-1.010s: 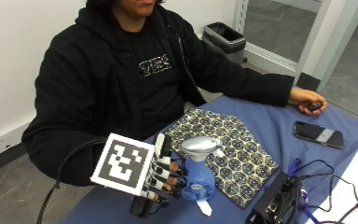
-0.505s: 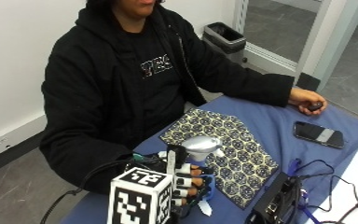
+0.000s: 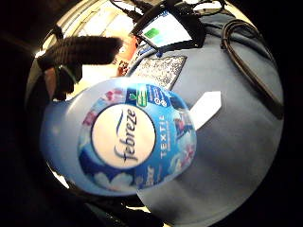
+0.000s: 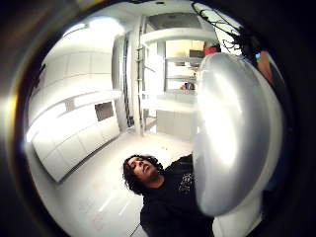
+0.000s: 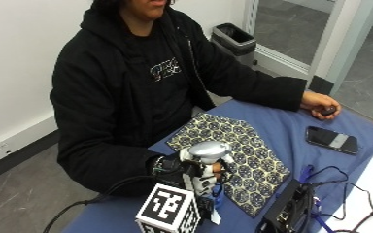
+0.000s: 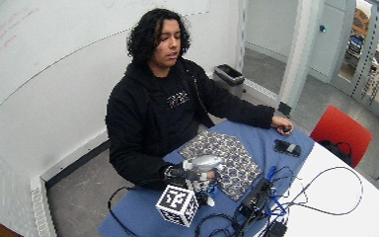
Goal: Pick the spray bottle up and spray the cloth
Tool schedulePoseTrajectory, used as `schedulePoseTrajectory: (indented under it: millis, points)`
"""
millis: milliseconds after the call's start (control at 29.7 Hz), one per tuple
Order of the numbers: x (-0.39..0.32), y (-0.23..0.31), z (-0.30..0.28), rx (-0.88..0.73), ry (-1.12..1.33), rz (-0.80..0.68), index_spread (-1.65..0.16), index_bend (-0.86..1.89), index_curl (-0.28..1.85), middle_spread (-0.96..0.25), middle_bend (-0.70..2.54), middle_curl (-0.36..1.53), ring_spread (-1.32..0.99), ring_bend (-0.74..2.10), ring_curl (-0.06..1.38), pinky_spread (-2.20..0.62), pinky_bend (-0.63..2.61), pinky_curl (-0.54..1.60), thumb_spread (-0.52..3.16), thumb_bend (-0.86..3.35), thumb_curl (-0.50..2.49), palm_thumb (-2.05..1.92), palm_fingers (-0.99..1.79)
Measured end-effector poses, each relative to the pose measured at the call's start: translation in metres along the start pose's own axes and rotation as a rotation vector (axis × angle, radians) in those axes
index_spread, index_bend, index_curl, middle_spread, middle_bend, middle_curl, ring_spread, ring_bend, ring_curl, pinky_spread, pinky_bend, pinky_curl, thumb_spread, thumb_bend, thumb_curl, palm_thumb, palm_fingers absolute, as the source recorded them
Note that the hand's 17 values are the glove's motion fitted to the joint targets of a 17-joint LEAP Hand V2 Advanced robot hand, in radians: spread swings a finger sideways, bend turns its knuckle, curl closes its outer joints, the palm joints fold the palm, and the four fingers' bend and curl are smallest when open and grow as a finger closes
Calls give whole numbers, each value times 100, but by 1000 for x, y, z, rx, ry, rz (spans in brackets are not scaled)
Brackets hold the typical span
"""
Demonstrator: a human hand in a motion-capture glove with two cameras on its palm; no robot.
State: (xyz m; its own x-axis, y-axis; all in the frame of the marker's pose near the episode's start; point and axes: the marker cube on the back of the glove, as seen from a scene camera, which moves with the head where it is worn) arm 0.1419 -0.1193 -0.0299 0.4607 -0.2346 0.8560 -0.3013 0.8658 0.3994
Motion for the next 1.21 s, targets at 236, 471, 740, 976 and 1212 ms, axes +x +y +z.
schedulePoseTrajectory:
  millis: [236,471,740,976,1212]
  points:
    - [8,-3,3,135,50,-87,-26,13,33,-16,48,50,-20,60,47,-24,40,40,79,4,47,98,145]
    - [9,-5,2,149,59,-134,-26,15,35,-18,58,54,-22,70,50,-29,50,43,81,0,50,99,142]
    - [11,-18,8,194,51,-166,-27,17,38,-20,63,56,-22,77,52,-32,55,44,83,-2,52,100,139]
    - [-6,0,6,37,134,-58,-26,19,41,-20,66,57,-21,78,52,-31,57,45,87,-1,53,101,137]
    - [-50,10,26,-301,414,201,-25,19,44,-19,67,58,-21,79,52,-30,58,44,91,-1,54,103,136]
